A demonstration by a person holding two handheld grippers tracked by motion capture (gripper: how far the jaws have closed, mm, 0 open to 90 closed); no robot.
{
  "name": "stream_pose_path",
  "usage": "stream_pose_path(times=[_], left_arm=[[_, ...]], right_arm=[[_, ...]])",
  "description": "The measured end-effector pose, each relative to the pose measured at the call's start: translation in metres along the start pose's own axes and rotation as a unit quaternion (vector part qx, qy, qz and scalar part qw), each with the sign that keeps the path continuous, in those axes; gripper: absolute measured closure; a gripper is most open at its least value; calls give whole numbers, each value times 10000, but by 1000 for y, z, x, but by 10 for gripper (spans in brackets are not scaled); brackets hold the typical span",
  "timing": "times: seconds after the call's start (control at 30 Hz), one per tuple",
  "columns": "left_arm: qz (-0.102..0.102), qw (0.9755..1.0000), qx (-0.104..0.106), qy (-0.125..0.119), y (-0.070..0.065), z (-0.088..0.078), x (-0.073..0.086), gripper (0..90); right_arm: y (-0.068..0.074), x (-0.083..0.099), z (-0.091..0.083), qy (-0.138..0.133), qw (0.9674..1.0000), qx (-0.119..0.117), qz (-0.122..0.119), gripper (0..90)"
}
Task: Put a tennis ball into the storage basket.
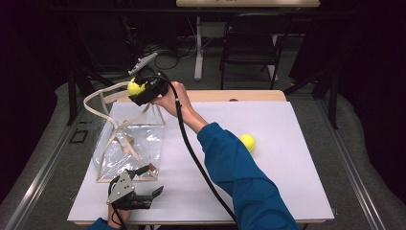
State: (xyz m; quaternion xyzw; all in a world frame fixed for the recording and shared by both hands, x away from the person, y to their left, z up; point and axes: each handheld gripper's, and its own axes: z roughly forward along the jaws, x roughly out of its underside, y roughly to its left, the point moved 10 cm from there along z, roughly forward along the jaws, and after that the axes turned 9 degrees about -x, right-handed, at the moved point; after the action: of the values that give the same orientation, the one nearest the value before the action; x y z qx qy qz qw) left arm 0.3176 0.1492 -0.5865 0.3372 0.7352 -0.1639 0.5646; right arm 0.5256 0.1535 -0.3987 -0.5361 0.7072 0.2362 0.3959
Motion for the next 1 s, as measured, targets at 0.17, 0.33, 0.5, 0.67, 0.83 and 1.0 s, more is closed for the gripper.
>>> stream_pose_path(times=[0.17, 0.33, 0.5, 0.67, 0.83, 1.0], left_arm=[[0, 10000, 7, -2, 0, 0, 0, 160], [6, 10000, 6, -7, 0, 0, 0, 160], [5, 10000, 12, -10, -1, 0, 0, 160], [8, 10000, 36, 4, -1, -1, 0, 160], [17, 10000, 35, 3, -1, -1, 0, 160], [18, 10000, 36, -2, -1, -1, -1, 160]], right_arm=[[2, 0, 3, 10, 10000, -7, -12, 268], [4, 0, 8, 27, 10000, -41, -1, 267], [6, 0, 12, 56, 10000, -38, 20, 267], [6, 1, 15, 95, 9999, -36, 22, 266], [8, 2, 18, 150, 9999, -67, 46, 265], [10, 5, 23, 252, 9996, -109, 77, 265]])
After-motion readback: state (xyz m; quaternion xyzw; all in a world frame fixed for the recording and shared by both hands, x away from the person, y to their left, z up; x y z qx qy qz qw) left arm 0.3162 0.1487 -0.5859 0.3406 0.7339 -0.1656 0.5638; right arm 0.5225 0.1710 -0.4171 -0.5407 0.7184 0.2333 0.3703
